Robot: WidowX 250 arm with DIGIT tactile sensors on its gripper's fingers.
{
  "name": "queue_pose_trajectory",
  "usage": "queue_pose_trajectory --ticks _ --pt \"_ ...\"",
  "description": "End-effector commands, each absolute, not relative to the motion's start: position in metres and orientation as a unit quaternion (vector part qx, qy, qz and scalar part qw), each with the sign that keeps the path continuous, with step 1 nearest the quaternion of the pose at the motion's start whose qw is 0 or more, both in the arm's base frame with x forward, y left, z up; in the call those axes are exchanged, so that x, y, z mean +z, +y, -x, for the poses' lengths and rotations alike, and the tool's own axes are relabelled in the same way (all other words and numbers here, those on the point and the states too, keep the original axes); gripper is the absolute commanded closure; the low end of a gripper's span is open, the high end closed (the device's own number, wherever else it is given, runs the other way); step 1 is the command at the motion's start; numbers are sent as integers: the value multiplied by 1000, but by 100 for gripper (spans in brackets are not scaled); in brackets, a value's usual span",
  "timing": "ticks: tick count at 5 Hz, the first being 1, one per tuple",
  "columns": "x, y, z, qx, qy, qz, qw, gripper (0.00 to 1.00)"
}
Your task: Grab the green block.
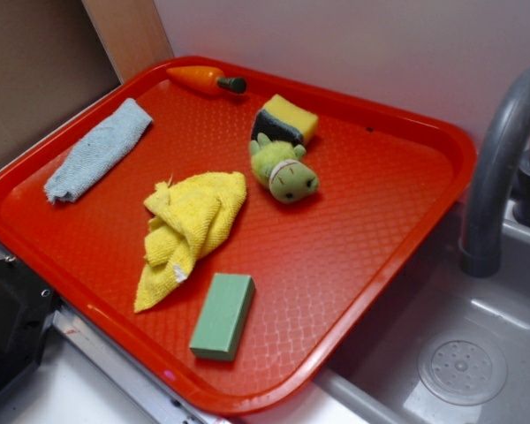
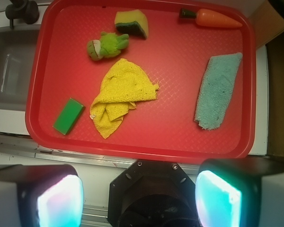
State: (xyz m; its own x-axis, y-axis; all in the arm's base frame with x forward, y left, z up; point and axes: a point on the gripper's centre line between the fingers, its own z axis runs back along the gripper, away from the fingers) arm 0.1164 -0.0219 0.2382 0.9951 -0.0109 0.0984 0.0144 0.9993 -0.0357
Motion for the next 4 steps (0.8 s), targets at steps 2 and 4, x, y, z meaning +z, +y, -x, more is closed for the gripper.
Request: queue_pose_trajectory --ticks 2,4 --pt "231 -27 -114 76 -105 20 991 0" --pt "200 -58 -129 112 -117 7 987 0"
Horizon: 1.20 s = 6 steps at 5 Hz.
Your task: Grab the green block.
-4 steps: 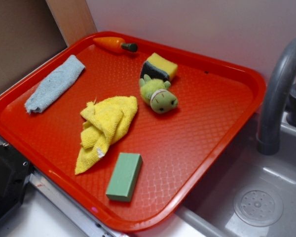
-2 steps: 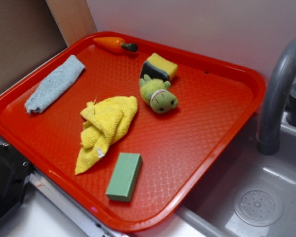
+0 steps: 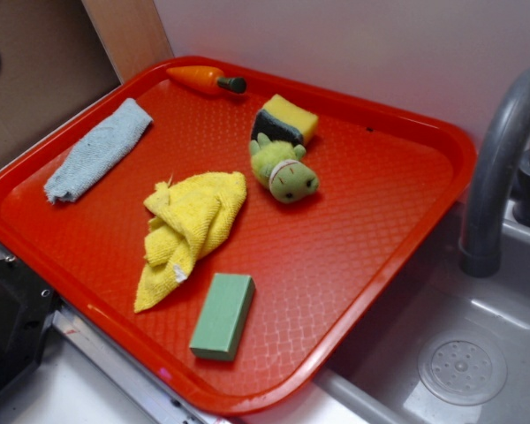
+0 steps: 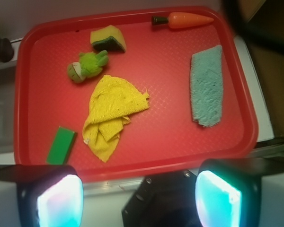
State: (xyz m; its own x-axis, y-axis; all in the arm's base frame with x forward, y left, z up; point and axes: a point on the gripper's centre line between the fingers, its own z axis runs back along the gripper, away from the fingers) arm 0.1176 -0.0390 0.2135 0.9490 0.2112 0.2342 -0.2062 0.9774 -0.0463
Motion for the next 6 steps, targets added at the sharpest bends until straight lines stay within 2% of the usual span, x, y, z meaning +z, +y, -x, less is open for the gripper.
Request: queue_pose_trajectory --ticks 1,3,4,6 --pt "183 -72 -138 135 -106 29 985 0" --pt "144 -111 -149 121 -79 22 989 0" --pt "120 -132 -149 112 -48 18 992 0" --pt "85 -153 -152 129 -17 7 991 0"
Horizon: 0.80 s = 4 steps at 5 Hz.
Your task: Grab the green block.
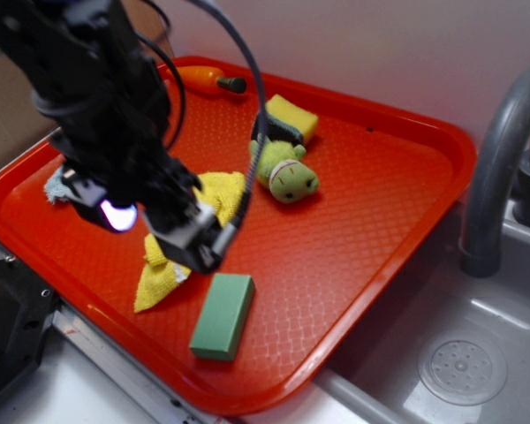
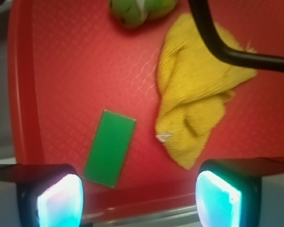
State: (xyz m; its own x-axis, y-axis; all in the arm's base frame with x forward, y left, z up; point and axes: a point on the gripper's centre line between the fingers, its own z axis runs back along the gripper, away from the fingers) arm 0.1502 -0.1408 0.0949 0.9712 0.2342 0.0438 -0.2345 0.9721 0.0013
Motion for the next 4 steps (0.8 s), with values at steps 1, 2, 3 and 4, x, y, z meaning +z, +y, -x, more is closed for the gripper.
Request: queue_pose_trajectory --ticks 1,2,3,4 --pt "72 -157 -154 131 -7 7 991 0" --pt "56 -163 -155 129 2 6 992 0" --pt "43 -162 -155 126 9 4 992 0" --pt "31 -158 -152 130 17 1 991 0"
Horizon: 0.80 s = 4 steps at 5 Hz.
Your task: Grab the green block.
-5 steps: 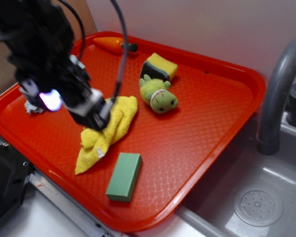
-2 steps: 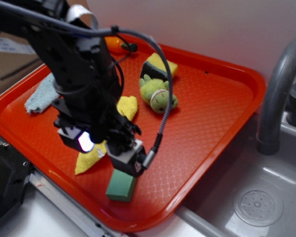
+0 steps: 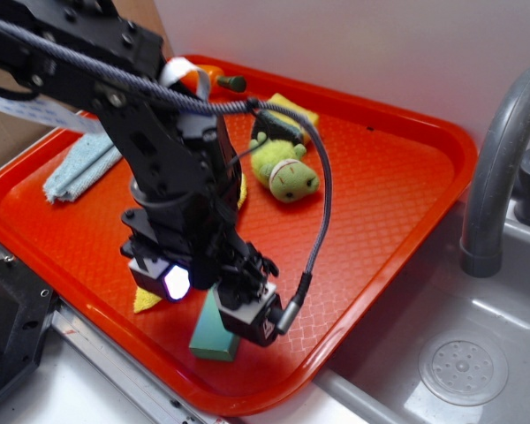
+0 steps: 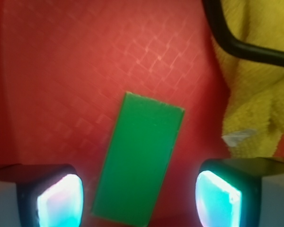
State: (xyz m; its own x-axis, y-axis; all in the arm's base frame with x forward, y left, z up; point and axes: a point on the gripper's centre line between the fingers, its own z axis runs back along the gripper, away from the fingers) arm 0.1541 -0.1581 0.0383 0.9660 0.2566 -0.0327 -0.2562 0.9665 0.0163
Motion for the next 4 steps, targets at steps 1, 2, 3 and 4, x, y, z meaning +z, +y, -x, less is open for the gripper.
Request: queue_pose_trajectory --ticks 1,2,3,4 --pt "21 -151 -151 137 23 -2 990 0" --pt "15 -149 -153 138 20 -2 990 0" --pt "13 -148 -153 136 16 1 991 100" --pt "12 -147 -151 139 14 -2 990 100"
